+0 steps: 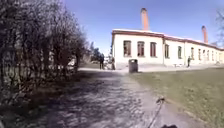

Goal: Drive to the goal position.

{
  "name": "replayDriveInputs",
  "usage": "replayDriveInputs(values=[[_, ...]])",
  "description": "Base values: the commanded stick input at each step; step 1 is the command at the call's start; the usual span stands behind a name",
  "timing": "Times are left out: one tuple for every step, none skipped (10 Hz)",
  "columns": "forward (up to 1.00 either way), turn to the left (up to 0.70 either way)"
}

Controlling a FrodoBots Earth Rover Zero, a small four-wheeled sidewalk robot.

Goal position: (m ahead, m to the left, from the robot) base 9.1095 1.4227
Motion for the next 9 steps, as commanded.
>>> replayDriveInputs(values=[[0.85, 0.0], [0.85, 0.0], [0.85, 0.0], [0.85, 0.0], [0.85, 0.0], [0.85, 0.0], [0.85, 0.0], [0.85, 0.0], [0.85, 0.0]])
